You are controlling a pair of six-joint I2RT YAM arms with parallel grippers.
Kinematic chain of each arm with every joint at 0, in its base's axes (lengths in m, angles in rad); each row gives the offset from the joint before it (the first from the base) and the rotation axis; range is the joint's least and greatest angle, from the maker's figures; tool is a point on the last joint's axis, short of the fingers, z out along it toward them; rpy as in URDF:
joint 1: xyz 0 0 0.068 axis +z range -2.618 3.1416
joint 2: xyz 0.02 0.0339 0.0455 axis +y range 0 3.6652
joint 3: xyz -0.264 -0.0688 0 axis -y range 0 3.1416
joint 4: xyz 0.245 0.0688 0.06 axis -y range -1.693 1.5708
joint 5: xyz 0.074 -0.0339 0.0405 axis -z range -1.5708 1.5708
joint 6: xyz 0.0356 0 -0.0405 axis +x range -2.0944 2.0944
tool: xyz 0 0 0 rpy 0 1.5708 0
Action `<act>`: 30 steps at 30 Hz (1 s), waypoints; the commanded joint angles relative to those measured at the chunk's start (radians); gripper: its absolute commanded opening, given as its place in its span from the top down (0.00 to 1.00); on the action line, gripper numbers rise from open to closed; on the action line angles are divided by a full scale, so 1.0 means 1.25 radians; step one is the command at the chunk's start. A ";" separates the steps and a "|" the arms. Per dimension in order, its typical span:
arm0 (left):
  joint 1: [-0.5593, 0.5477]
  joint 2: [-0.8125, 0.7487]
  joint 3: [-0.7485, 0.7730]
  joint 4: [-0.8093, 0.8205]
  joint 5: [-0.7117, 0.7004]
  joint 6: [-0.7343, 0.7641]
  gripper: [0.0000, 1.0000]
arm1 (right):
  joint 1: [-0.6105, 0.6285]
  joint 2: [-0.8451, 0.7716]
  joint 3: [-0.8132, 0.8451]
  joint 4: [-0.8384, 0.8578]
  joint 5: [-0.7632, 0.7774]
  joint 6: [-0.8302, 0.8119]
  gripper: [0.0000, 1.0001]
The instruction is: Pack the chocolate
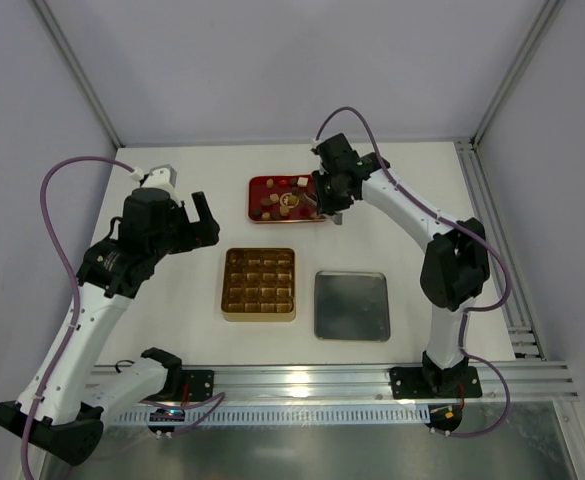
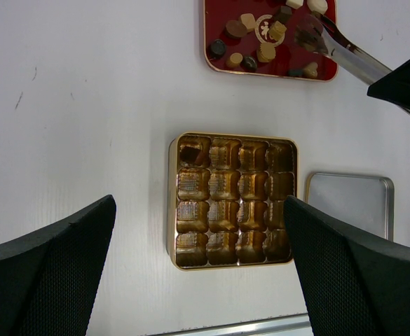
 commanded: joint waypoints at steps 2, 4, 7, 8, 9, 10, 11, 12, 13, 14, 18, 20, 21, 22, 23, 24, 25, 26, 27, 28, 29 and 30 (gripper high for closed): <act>-0.001 0.000 -0.004 0.035 0.008 -0.004 0.00 | -0.001 -0.086 0.012 0.015 -0.037 0.004 0.67; -0.001 0.001 -0.007 0.038 0.010 -0.006 0.00 | -0.001 -0.094 0.006 0.015 -0.041 0.006 0.67; -0.001 0.004 -0.007 0.041 0.013 -0.007 0.00 | 0.000 -0.108 -0.005 0.015 -0.058 0.009 0.67; -0.001 0.005 -0.007 0.042 0.015 -0.006 0.00 | 0.001 -0.113 -0.009 0.017 -0.073 0.013 0.67; -0.001 0.006 -0.008 0.045 0.016 -0.007 0.00 | 0.004 -0.125 -0.021 0.019 -0.077 0.016 0.67; -0.001 0.008 -0.008 0.043 0.017 -0.008 0.00 | 0.009 -0.132 -0.027 0.022 -0.077 0.017 0.67; -0.001 0.008 -0.008 0.045 0.017 -0.008 0.00 | 0.018 -0.140 -0.032 0.020 -0.077 0.018 0.67; -0.002 0.008 -0.009 0.047 0.016 -0.007 0.00 | 0.026 -0.147 -0.044 0.020 -0.077 0.022 0.67; -0.001 0.009 -0.010 0.048 0.016 -0.008 0.00 | 0.033 -0.163 -0.049 0.020 -0.077 0.023 0.67; -0.002 0.008 -0.010 0.050 0.016 -0.008 0.00 | 0.049 -0.172 -0.054 0.022 -0.077 0.024 0.67; -0.001 0.012 -0.012 0.051 0.018 -0.008 0.00 | 0.094 -0.215 -0.077 0.013 -0.067 0.035 0.67; -0.001 0.013 -0.012 0.052 0.018 -0.008 0.00 | 0.115 -0.243 -0.087 0.011 -0.065 0.043 0.67; -0.001 0.015 -0.012 0.052 0.018 -0.008 0.00 | 0.136 -0.253 -0.097 0.009 -0.058 0.049 0.67; -0.001 0.016 -0.012 0.053 0.017 -0.009 0.00 | 0.146 -0.262 -0.102 0.009 -0.055 0.051 0.67; -0.001 0.016 -0.012 0.054 0.017 -0.009 0.00 | 0.155 -0.280 -0.106 0.006 -0.053 0.056 0.67; -0.001 0.017 -0.012 0.053 0.018 -0.009 0.00 | 0.176 -0.288 -0.115 0.006 -0.053 0.060 0.67; -0.001 0.016 -0.012 0.054 0.018 -0.012 0.00 | 0.189 -0.296 -0.122 0.006 -0.052 0.068 0.67; -0.001 0.017 -0.010 0.054 0.018 -0.012 0.00 | 0.202 -0.309 -0.127 0.008 -0.051 0.072 0.67; -0.002 0.016 -0.009 0.056 0.016 -0.012 0.00 | 0.215 -0.313 -0.140 0.009 -0.047 0.077 0.67; -0.001 0.017 -0.010 0.056 0.015 -0.018 0.00 | 0.237 -0.317 -0.146 0.009 -0.047 0.082 0.67; -0.001 0.016 -0.012 0.057 0.015 -0.019 0.00 | 0.245 -0.320 -0.151 0.010 -0.047 0.085 0.67; -0.002 0.017 -0.012 0.057 0.015 -0.022 0.00 | 0.253 -0.321 -0.163 0.010 -0.046 0.089 0.67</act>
